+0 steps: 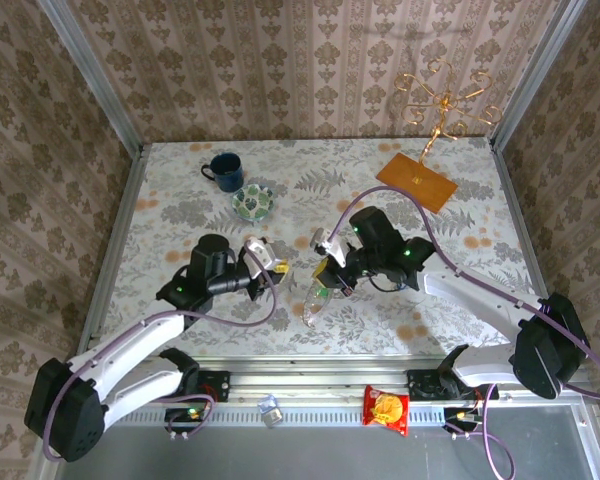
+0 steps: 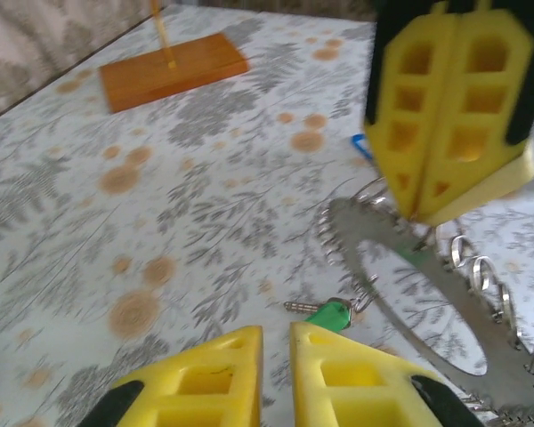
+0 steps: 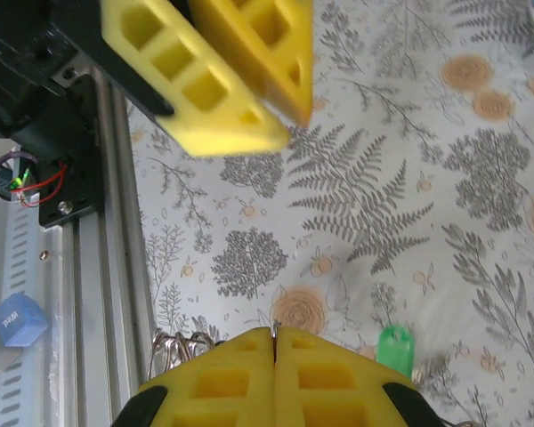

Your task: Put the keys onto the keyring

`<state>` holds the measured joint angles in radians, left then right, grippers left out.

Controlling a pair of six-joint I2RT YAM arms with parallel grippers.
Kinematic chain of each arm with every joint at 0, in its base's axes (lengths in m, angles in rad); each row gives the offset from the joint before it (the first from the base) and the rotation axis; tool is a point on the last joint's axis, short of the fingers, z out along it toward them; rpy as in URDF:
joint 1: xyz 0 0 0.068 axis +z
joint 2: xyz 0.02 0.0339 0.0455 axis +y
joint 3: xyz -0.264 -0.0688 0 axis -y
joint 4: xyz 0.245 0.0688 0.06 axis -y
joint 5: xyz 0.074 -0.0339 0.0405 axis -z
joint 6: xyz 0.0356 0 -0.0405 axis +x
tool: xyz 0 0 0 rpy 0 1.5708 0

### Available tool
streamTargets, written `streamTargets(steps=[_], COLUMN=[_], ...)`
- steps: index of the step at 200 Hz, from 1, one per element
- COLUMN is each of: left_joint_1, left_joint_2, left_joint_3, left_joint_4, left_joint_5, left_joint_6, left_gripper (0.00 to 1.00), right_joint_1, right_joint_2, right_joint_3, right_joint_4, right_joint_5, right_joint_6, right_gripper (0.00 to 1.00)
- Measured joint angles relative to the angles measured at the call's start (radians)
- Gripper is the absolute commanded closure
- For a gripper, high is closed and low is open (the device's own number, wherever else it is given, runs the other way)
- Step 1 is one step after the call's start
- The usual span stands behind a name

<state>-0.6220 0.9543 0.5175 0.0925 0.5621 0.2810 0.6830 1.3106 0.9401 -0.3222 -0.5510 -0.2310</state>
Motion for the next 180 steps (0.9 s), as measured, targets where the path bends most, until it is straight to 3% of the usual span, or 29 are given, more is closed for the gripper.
streamTargets(steps=[40, 64, 110, 180], left_joint_1=[0.001, 0.001, 0.001, 0.001], left_joint_2=[0.052, 0.083, 0.107, 0.122], left_joint_3=[-0.026, -0.047, -0.066, -0.066], left_joint_4=[0.118, 0.163, 0.201, 0.232], left_joint_5=[0.148, 0.214, 0.298, 0.331], left_joint_6=[0.001, 0.004, 0.004, 0.004], left_gripper=[0.73, 0.72, 0.73, 0.81], right_joint_1=[0.019, 0.025, 0.046, 0.068], right_joint_2=[0.000, 0.000, 0.000, 0.000], right_joint_3=[0.000, 0.000, 0.000, 0.000], right_joint_4=[0.049, 0.067, 0.088, 0.092], right_joint_5=[-0.008, -0.011, -0.011, -0.012], right_joint_6=[-0.040, -0.054, -0.063, -0.062], right_gripper=[1.00, 1.00, 1.00, 1.00])
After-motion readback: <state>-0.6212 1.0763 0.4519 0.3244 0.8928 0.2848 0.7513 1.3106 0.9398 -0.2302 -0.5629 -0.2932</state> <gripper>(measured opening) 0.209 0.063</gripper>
